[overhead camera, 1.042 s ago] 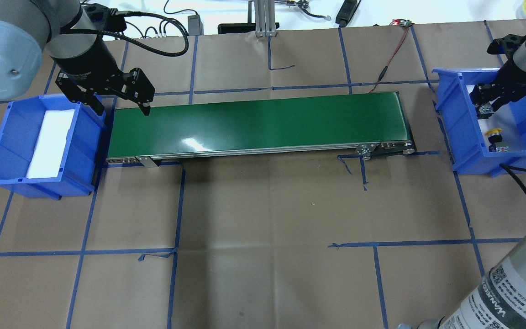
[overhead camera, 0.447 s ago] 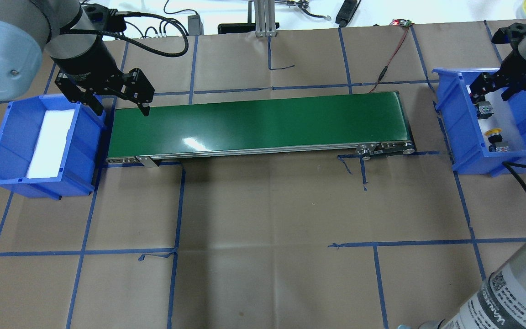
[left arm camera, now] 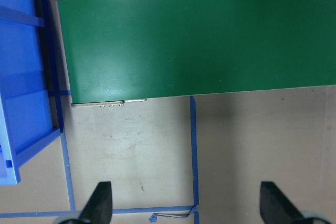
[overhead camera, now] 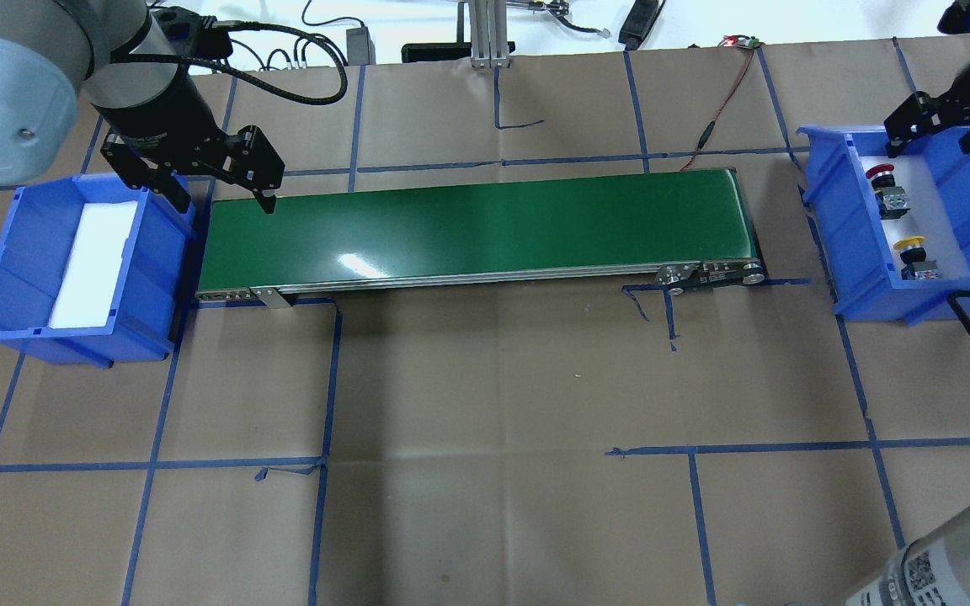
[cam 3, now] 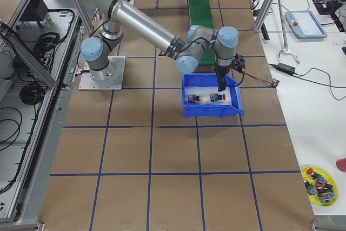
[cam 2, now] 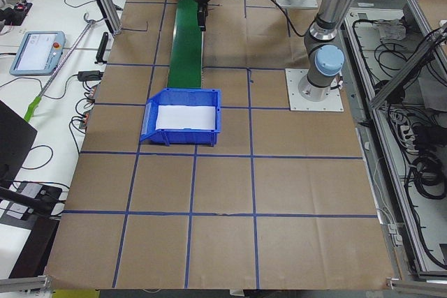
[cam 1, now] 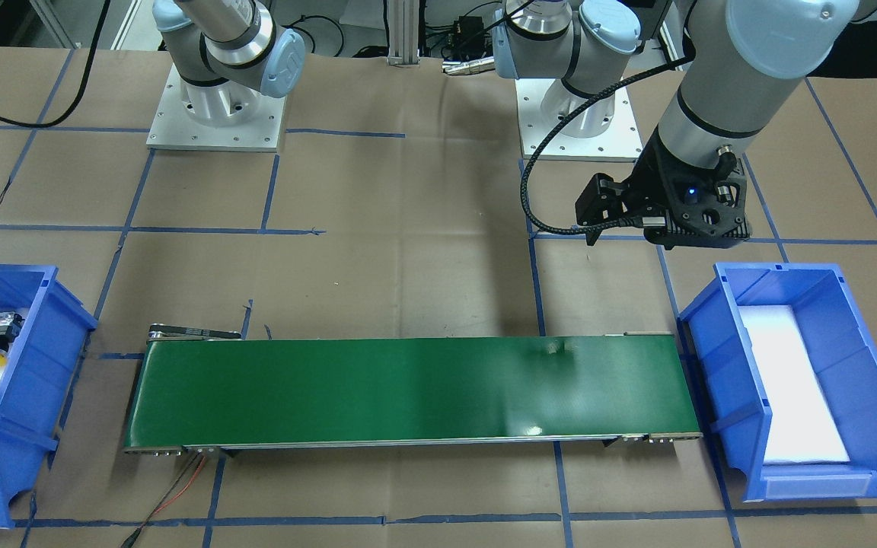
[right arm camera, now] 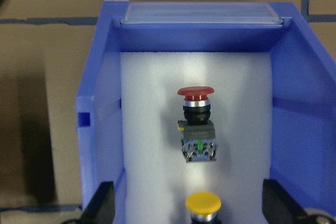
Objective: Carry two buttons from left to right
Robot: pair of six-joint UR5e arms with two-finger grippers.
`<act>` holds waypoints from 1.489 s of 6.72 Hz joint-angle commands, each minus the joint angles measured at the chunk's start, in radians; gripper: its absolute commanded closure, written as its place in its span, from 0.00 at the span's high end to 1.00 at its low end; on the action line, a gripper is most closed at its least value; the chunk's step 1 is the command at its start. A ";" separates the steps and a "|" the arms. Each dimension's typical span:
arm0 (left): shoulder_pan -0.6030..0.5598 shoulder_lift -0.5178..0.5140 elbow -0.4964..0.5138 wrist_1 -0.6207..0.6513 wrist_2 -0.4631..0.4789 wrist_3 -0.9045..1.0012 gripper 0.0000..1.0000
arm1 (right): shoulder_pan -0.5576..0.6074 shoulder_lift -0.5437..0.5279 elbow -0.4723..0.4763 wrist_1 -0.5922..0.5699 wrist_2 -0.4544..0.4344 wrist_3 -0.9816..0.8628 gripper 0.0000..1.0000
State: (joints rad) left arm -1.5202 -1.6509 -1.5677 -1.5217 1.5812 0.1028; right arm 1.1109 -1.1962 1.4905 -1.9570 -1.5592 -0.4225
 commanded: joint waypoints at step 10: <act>0.000 -0.001 0.005 0.000 0.000 0.000 1.00 | 0.541 -0.445 0.135 0.316 0.002 0.645 1.00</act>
State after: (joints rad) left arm -1.5202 -1.6522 -1.5632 -1.5217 1.5813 0.1028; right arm 1.6514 -1.6428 1.6254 -1.6642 -1.5558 0.2223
